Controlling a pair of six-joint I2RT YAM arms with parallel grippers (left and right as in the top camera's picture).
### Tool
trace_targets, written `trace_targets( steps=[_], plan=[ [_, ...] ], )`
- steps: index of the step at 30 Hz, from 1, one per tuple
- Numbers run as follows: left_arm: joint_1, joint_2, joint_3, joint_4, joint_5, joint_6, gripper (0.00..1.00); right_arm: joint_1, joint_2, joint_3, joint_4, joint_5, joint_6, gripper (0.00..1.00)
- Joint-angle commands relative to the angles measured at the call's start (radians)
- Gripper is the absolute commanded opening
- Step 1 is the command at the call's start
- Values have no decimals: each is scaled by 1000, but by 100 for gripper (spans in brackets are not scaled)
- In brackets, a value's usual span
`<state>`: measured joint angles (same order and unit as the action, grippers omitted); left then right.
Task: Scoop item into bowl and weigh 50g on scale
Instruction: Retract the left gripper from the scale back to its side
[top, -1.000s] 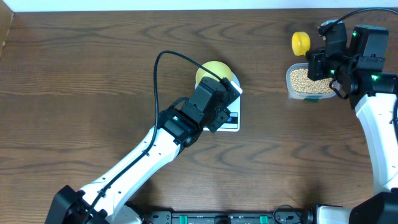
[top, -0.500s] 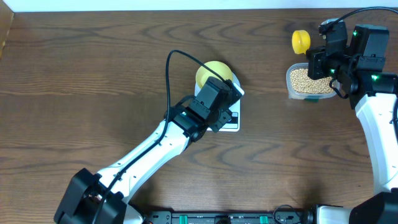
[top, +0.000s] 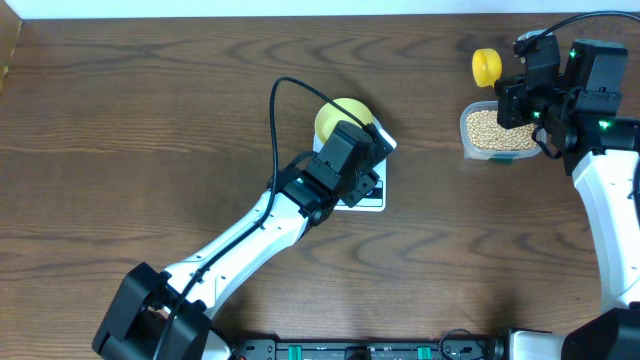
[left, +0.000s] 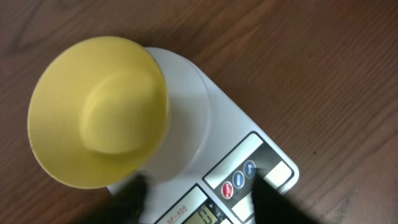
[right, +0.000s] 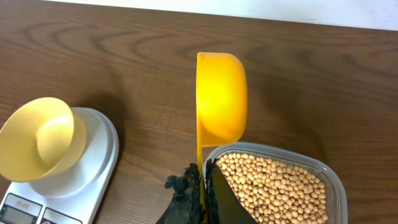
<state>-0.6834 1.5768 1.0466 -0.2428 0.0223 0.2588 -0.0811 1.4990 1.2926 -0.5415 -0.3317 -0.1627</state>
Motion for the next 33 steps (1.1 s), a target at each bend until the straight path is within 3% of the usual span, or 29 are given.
trace_targets(
  steps=[1,10,17,23,28,33],
  plan=[
    [4,9,-1,2,-8,-6,98,-3,8,1,0,5,-11,1],
    [46,-105,-1,-87,-3,3,97,-3,8,1,0,-13,-10,1],
    [213,-264,-2,-422,270,274,98,-2,8,1,0,-45,1,1],
    [390,-338,-2,-506,439,430,98,-2,8,1,3,-45,1,1],
    [534,-333,-2,-491,510,428,98,-2,8,1,-2,-46,2,1],
    [538,-333,-2,-504,510,414,98,-2,8,1,0,-46,1,1]
  ],
)
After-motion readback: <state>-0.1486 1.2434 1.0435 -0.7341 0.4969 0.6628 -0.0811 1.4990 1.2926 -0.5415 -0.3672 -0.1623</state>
